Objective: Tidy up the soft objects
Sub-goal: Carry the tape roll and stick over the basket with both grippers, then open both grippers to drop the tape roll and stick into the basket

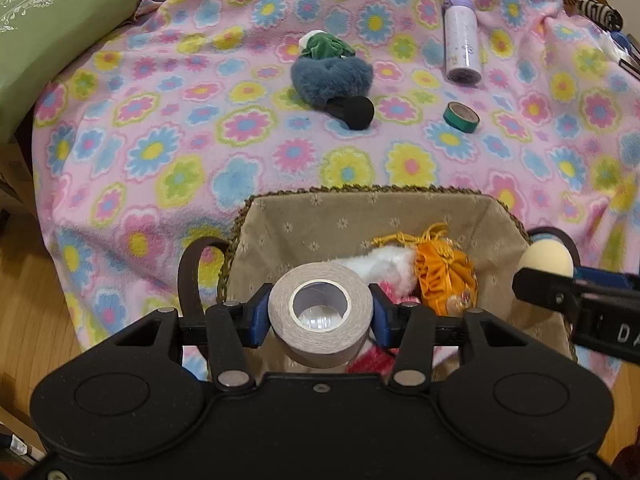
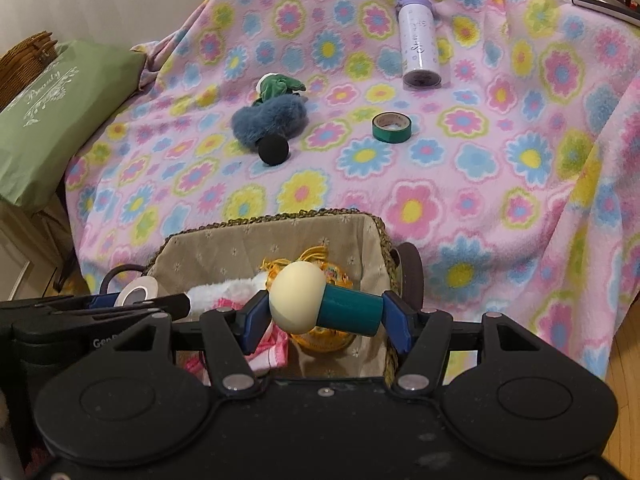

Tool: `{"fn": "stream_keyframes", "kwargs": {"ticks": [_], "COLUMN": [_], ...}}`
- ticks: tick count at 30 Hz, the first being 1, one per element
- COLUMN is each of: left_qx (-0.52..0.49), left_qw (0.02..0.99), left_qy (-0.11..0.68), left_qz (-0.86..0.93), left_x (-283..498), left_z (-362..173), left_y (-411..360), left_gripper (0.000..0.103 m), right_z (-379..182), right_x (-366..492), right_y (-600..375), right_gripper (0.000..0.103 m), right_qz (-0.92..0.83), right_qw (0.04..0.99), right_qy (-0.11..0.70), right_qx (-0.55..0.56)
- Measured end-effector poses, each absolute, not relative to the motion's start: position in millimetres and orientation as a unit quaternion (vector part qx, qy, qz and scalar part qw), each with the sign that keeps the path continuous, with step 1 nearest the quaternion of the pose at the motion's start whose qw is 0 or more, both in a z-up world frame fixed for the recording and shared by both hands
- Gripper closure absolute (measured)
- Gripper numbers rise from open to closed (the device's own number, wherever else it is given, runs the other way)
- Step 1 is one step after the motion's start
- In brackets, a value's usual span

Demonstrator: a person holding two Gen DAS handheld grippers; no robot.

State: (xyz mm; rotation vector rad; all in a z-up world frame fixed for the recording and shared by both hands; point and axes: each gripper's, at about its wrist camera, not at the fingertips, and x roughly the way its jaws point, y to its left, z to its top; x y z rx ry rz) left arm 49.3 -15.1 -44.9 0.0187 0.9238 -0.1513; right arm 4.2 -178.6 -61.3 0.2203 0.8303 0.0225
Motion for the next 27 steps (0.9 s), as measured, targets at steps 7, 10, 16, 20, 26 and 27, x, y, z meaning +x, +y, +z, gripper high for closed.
{"fn": "stream_keyframes", "kwargs": {"ticks": [7,10,16,20,26,27], "left_qx": [0.018,0.018,0.023,0.026,0.028,0.028], "left_qw": [0.888,0.885,0.88,0.879,0.879,0.879], "left_qy": [0.453,0.459,0.467,0.469,0.469,0.469], "left_qz": [-0.081,-0.082,-0.084,-0.084,-0.079,-0.078], "left_x": [40.2,39.7,38.4,37.4,37.7,37.8], "left_z": [-49.4,-52.3,-57.6,-58.4,-59.1,-59.0], "left_y": [-14.0,-13.7,-15.3,-15.2,-14.2,-14.2], "left_gripper": [0.055,0.055,0.055,0.055,0.055,0.055], "right_z": [-69.0,-71.4,-70.8,-71.8,-67.0,-66.3], "right_x": [4.9,6.1,9.5,10.2,11.3,11.8], "right_y": [-179.2,-177.3,-174.4,-171.9,-163.0,-161.7], "right_gripper": [0.044,0.044,0.044,0.044,0.044,0.044], "right_qz": [0.03,0.036,0.041,0.047,0.055,0.057], "right_qw": [0.895,0.892,0.891,0.889,0.894,0.895], "right_qy": [0.429,0.436,0.44,0.445,0.439,0.438], "right_qx": [0.116,0.116,0.107,0.102,0.074,0.068]}}
